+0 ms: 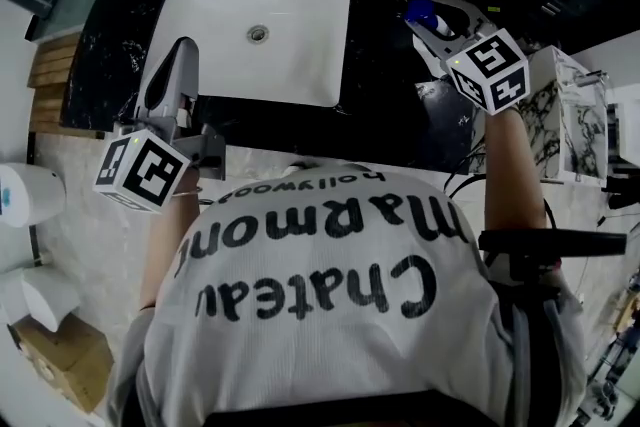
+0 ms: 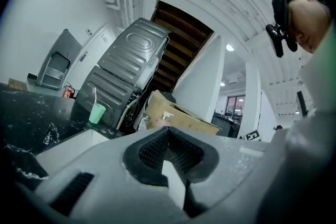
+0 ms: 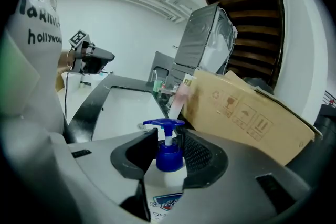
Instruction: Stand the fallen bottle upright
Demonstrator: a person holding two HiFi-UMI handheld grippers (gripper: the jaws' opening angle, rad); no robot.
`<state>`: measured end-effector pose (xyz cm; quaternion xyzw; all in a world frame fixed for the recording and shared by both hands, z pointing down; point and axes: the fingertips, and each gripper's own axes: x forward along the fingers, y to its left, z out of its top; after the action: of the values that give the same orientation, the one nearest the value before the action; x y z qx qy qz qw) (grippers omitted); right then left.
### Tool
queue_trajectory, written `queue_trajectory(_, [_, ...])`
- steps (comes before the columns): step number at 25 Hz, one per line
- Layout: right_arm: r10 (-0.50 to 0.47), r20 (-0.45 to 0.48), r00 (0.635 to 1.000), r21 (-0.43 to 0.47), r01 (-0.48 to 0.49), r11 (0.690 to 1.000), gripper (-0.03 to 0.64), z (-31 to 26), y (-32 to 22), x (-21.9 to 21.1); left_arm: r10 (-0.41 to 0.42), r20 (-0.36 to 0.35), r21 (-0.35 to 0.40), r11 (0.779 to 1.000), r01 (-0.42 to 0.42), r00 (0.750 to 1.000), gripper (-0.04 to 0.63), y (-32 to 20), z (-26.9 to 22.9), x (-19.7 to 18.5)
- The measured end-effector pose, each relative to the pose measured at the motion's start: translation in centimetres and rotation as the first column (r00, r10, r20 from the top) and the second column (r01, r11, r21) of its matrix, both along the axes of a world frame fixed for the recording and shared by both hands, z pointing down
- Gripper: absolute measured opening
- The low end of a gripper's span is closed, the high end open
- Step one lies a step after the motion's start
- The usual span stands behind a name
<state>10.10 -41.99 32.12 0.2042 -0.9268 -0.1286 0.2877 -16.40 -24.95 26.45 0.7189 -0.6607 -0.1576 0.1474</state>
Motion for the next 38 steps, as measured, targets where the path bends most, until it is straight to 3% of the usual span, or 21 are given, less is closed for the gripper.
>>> queue_trajectory(4, [0.053,0.034,0.998,0.001,-0.053,0.999,0.133,-0.3,-0.8,1.7,0.015,0.002,-0.003,1.0,-0.015,1.0,0.014,-0.8,-0.2,0.4])
queue_trajectory(9, [0.14,0.152,0.978,-0.035,-0.137,0.99,0.133,-1.6,-2.7,4.5,0.025,0.013,-0.016,1.0,-0.025,1.0,0.014,-2.1,-0.7,1.2])
queue_trajectory(22, [0.316,0.383,0.868,-0.124,-0.291,0.949,0.133,-2.9,-3.8,9.5,0.091,0.021,0.001,0.996,-0.091,0.996,0.014,-4.0,-0.4,2.8])
queue_trajectory(38, [0.4,0.484,0.778,-0.172,-0.364,0.915,0.133,-2.9,-3.1,12.9,0.149,0.023,-0.008,0.989,-0.149,0.989,0.014,-5.3,0.2,4.0])
